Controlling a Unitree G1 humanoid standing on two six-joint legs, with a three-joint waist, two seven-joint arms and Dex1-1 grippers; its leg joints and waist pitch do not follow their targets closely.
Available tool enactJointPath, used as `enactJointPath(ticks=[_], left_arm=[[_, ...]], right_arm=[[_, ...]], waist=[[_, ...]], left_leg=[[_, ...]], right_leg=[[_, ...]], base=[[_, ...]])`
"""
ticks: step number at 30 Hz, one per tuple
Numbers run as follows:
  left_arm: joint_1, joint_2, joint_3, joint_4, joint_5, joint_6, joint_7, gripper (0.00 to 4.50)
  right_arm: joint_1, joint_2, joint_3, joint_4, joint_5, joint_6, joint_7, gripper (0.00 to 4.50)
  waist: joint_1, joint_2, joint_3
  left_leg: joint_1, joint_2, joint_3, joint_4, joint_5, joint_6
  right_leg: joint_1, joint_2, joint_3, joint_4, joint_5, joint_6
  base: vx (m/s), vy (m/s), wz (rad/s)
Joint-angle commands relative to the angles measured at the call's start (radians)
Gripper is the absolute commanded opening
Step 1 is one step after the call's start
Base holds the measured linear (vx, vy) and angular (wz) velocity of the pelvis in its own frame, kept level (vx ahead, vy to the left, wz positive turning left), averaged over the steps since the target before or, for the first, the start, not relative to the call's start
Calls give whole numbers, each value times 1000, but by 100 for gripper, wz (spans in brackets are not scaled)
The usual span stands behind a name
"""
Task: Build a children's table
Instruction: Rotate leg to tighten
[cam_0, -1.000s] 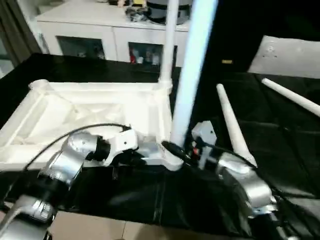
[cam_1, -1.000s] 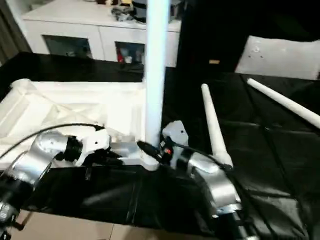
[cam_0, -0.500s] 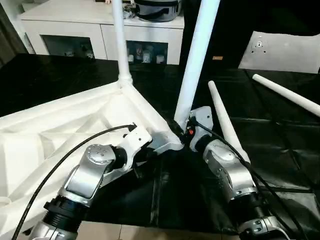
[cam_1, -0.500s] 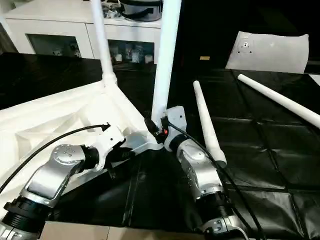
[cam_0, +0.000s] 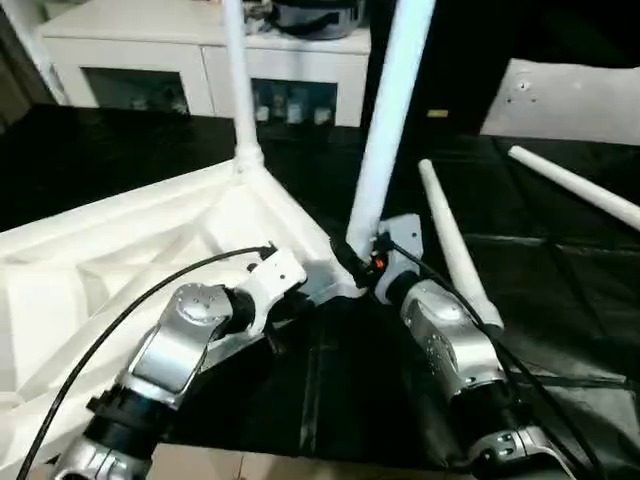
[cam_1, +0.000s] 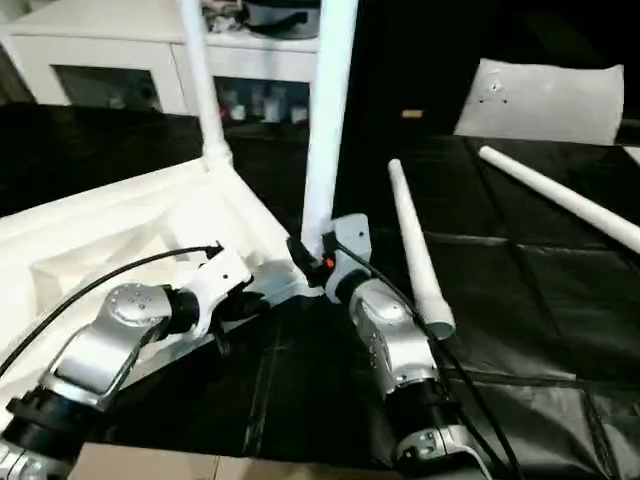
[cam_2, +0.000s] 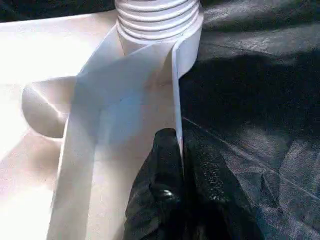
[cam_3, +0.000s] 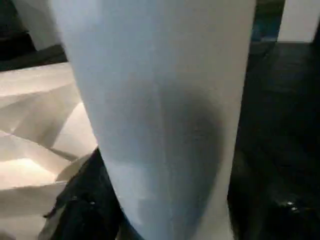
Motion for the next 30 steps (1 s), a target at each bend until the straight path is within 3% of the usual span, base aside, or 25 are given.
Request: enactJointPath(ticks=[1,3,9,11,12,16,20,24,25,26,30], left_arm=[[-32,22,7,16,-1,-61,-17,0],[-44,36,14,52,-8,-106,-39,0],[-83,84,-1,136,-17,-207,-110,0],[-104,104,-12,179,-20,-256,-157,0],[-114,116,-22,203,-22,-289,-191,0],[-130,149,-60,250,-19,-388,-288,0],[-146,173,-100,281,-15,-436,-379,0],[-168,183,-132,319,-16,-496,-459,0],[-170,184,-133,322,-16,-500,-463,0],[-178,186,-139,332,-15,-516,-479,0],[-203,192,-161,350,-7,-559,-538,0]], right_arm=[[41,-12,10,28,-2,31,28,315],[65,-32,9,-7,15,35,69,356],[130,-107,33,-107,29,37,183,400],[159,-154,42,-159,43,42,250,410],[171,-183,43,-186,51,44,287,420],[184,-253,42,-244,69,51,367,445],[168,-321,38,-278,92,66,461,445],[144,-380,71,-304,95,76,558,445],[143,-385,77,-306,93,76,567,445],[138,-401,99,-311,86,76,600,445],[101,-411,145,-292,69,75,671,445]], waist=[[3,14,-38],[11,11,-42],[16,18,-45],[16,14,-46],[16,16,-49],[20,12,-45],[28,16,-45],[38,14,-46],[41,14,-46],[42,8,-46],[54,10,-48]], left_leg=[[2,43,-17,-79,-341,-11],[1,41,-13,-74,-293,4],[-3,42,-13,-69,-206,24],[-4,40,-10,-66,-186,34],[-4,43,-11,-64,-172,39],[-6,43,-10,-61,-166,62],[1,47,-8,-60,-178,56],[1,48,-6,-56,-143,68],[0,48,-6,-55,-143,70],[-1,49,-6,-55,-147,68],[2,54,-5,-54,-146,63]], right_leg=[[30,-62,38,-86,-264,-168],[35,-61,38,-81,-197,-181],[47,-62,32,-69,-80,-203],[51,-60,31,-68,-49,-215],[52,-64,31,-62,-24,-222],[53,-66,31,-64,-37,-225],[49,-68,30,-65,-81,-239],[51,-66,28,-55,-16,-251],[52,-68,27,-56,-21,-252],[54,-70,26,-56,-37,-252],[50,-74,25,-55,-69,-252]], base=[[0,0,0],[0,0,0],[0,0,0],[0,0,0],[0,0,0],[0,0,0],[0,0,0],[0,0,0],[0,0,0],[0,0,0],[0,0,0]])
